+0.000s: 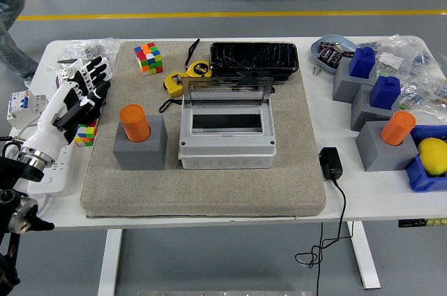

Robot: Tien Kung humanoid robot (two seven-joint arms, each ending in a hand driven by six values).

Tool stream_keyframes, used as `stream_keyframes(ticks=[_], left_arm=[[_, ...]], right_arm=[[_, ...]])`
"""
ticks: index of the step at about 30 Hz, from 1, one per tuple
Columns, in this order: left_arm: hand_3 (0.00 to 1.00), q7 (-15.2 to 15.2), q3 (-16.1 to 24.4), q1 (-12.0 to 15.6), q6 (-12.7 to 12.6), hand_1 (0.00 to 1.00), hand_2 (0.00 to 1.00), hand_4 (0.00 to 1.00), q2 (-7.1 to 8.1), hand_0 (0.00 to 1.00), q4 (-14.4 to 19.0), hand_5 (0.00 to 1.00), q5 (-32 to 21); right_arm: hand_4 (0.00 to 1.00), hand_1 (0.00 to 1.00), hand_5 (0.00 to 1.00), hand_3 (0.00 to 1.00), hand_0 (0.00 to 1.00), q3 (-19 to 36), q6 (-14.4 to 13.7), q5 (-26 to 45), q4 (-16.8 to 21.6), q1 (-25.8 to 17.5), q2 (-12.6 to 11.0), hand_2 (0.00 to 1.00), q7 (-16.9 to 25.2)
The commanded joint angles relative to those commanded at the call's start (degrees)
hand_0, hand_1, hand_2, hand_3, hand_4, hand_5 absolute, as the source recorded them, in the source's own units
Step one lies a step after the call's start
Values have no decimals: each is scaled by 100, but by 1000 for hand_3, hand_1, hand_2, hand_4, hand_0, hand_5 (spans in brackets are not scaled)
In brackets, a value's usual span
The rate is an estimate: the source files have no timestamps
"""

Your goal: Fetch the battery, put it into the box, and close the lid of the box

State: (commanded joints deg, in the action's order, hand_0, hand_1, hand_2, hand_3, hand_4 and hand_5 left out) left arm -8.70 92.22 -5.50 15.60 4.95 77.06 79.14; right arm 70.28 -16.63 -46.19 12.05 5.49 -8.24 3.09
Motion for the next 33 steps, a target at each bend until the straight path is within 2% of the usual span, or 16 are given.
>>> stream_keyframes(ticks=[15,16,20,28,33], left_arm=[[998,-73,-223,-83,-132,998,998,998,-4,998,-184,733,43],[998,-78,-230,-92,-149,998,998,998,-5,998,-216,802,58],[998,-10,-258,-93,-87,998,998,998,-2,998,-318,802,1],[998,35,-404,-101,21,998,998,998,8,998,-302,806,-65],[998,43,-482,-98,-18,998,998,998,12,998,-314,806,-88]], right_arm=[[998,760,998,789,813,0,14,12,3,16,14,752,-20],[998,761,998,787,811,10,16,6,1,12,13,750,-22],[998,761,998,787,811,13,18,10,6,16,19,750,-23],[998,756,998,786,812,12,14,20,13,35,16,748,-24],[998,756,998,786,812,12,9,24,15,36,8,748,-29]])
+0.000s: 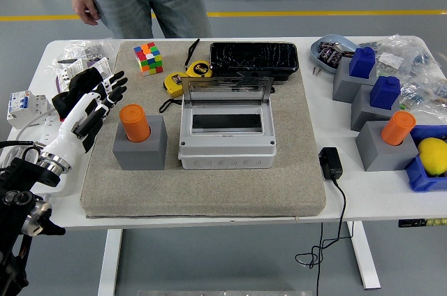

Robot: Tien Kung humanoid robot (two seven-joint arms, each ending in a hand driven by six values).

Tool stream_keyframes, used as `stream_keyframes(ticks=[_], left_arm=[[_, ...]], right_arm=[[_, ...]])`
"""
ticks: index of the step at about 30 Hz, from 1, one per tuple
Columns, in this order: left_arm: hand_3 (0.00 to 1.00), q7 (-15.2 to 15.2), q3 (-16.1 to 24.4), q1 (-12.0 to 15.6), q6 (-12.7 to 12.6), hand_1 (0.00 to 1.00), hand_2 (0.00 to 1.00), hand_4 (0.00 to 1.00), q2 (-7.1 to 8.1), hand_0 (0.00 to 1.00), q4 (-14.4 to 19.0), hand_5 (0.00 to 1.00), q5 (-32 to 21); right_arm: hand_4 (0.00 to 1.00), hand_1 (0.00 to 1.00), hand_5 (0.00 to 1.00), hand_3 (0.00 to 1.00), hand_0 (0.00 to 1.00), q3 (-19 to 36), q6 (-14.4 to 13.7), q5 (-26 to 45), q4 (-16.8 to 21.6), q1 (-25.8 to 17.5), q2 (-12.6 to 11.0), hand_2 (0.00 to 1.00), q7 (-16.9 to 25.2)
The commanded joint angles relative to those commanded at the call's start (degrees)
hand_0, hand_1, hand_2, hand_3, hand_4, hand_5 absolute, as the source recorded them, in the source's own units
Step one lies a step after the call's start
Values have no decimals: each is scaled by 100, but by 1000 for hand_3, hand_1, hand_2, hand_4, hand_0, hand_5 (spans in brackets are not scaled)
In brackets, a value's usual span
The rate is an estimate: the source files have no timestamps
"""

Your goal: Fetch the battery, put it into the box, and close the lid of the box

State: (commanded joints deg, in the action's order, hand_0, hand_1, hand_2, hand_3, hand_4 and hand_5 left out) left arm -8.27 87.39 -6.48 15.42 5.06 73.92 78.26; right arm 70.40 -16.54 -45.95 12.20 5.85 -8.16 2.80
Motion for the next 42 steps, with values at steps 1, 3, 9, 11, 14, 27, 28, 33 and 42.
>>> stream_keyframes(ticks=[1,3,9,11,14,27,28,33,42], left_arm=[[998,4,-13,1,-30,998,998,998,1,998,-4,864,-15],[998,11,-33,1,-58,998,998,998,4,998,-15,864,-49],[998,3,-89,-9,-97,998,998,998,8,998,-24,841,-48],[998,-5,-107,-10,-106,998,998,998,10,998,-23,841,-42],[998,-25,-142,-8,-125,998,998,998,12,998,-23,817,5],[998,-192,-307,-9,-394,998,998,998,-45,998,-193,692,-54],[998,-209,-312,-9,-423,998,998,998,-60,998,-210,692,-79],[998,-280,-399,-69,-515,998,998,998,-103,995,-285,700,-262],[998,-321,-623,-173,-534,997,998,998,-143,974,-318,684,-379]], right_arm=[[998,756,998,785,810,0,-1,2,1,-2,0,746,-1],[998,756,998,785,810,-11,-7,9,4,-3,4,746,-19],[998,755,998,784,810,8,4,1,3,-3,6,743,-22],[998,755,998,784,810,15,3,0,3,-3,4,743,-22],[998,754,998,784,808,17,2,1,2,-2,0,743,-22],[998,754,998,783,808,-5,-7,10,5,3,-13,740,-37],[998,754,998,783,808,-8,-8,14,6,4,-13,740,-37],[998,754,998,783,808,-8,-5,14,4,1,-13,740,-40],[998,754,998,782,808,-13,-9,27,9,21,-15,740,-42]])
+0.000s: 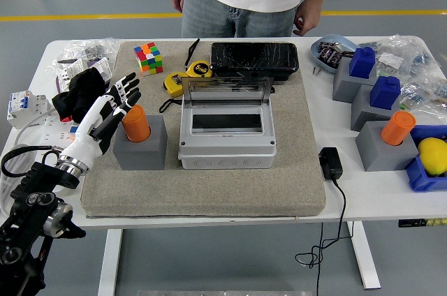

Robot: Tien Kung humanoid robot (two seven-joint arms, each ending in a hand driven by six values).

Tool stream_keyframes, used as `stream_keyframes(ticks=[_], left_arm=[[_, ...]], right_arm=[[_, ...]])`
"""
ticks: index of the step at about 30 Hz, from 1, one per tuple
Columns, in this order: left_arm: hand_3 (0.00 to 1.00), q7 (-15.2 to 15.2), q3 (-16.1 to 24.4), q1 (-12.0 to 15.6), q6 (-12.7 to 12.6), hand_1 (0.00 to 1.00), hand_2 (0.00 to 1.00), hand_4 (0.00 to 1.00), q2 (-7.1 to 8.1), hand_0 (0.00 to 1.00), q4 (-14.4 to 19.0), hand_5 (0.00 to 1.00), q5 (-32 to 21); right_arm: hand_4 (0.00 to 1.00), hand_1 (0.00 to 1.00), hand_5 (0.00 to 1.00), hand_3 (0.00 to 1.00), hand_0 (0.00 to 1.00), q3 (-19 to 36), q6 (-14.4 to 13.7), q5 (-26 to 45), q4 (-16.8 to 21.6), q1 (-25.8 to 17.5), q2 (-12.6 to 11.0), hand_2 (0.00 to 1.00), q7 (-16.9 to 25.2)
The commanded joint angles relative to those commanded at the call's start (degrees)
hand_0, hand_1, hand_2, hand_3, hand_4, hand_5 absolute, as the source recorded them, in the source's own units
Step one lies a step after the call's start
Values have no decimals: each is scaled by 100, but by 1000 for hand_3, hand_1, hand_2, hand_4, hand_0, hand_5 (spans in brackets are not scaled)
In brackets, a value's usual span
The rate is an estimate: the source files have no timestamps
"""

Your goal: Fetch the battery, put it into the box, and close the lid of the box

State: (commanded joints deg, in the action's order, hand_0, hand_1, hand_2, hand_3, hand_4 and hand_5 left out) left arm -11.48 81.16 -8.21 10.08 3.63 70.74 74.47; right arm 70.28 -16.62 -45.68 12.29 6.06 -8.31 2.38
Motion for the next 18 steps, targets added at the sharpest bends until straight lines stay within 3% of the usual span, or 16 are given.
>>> stream_keyframes(ticks=[7,8,12,13,18], left_arm=[[998,-15,-67,-1,12,992,998,998,-21,979,-26,673,219],[998,-19,-71,0,-7,992,998,998,-19,966,-25,452,288],[998,6,-99,-1,-72,992,998,998,-8,966,-1,452,574],[998,9,-106,-3,-90,977,998,998,-10,909,2,180,619],[998,13,-161,-13,-172,977,998,998,-14,909,-18,180,795]], right_arm=[[998,753,998,782,807,-3,-9,6,-3,3,-25,739,-24],[998,752,998,782,807,-1,-12,5,-1,3,-27,738,-24],[998,752,998,782,807,7,-14,5,0,3,-23,738,-19],[998,752,998,782,805,5,-14,7,2,5,-22,737,-17],[998,752,998,782,805,15,-27,4,7,13,-24,737,-7]])
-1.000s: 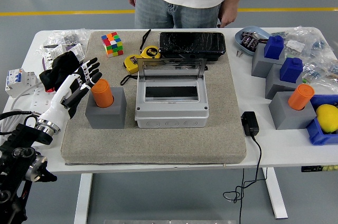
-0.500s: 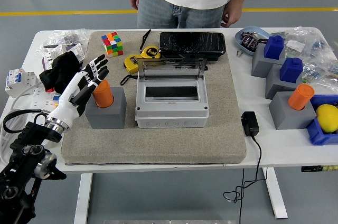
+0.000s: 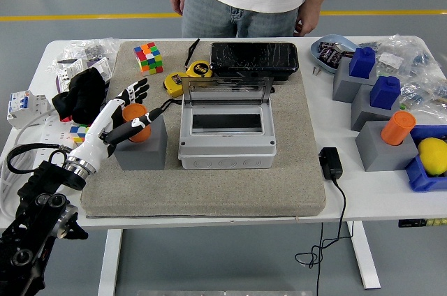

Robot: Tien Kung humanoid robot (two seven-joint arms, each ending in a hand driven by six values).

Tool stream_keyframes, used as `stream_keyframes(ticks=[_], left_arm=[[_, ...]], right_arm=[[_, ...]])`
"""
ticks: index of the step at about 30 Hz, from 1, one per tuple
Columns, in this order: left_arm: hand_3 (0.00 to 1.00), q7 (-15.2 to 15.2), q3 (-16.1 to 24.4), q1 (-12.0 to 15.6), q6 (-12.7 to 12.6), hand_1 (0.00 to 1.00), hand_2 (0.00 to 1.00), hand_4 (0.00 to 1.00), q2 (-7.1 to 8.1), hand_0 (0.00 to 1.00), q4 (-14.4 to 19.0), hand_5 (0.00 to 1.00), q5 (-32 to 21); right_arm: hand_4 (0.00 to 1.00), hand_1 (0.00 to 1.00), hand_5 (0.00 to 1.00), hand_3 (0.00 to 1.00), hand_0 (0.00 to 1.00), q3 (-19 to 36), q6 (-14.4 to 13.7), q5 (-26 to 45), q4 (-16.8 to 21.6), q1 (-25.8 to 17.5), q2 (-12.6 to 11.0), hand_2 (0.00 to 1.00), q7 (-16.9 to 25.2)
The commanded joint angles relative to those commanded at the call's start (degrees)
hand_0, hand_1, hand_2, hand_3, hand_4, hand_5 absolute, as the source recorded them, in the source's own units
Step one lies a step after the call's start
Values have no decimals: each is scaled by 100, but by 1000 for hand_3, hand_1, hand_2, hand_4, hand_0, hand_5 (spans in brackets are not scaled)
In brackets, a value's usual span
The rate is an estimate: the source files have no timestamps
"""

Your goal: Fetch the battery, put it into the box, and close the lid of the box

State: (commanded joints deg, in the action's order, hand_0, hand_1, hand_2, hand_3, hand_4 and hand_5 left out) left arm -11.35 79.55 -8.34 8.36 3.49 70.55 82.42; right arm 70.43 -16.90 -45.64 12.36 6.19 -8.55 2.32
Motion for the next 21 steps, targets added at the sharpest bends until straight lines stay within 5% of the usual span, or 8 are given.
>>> stream_keyframes(ticks=[1,13,14,21], left_arm=[[998,-2,-11,-1,-11,954,998,998,1,891,-4,119,14],[975,-112,-88,-31,-460,937,969,998,-38,885,-52,111,87],[856,-128,-92,-32,-520,871,868,998,-41,803,-59,51,75],[804,-182,-96,-36,-718,819,805,998,-40,738,-72,2,-47]], right_arm=[[998,752,998,782,805,4,0,-2,-1,0,-1,737,0],[998,751,998,782,804,80,-15,-46,-7,-2,-13,736,-1],[998,749,998,782,803,80,-15,-48,-7,-1,-14,736,-2],[998,750,998,782,804,116,-9,-75,-15,-6,-14,736,-12]])
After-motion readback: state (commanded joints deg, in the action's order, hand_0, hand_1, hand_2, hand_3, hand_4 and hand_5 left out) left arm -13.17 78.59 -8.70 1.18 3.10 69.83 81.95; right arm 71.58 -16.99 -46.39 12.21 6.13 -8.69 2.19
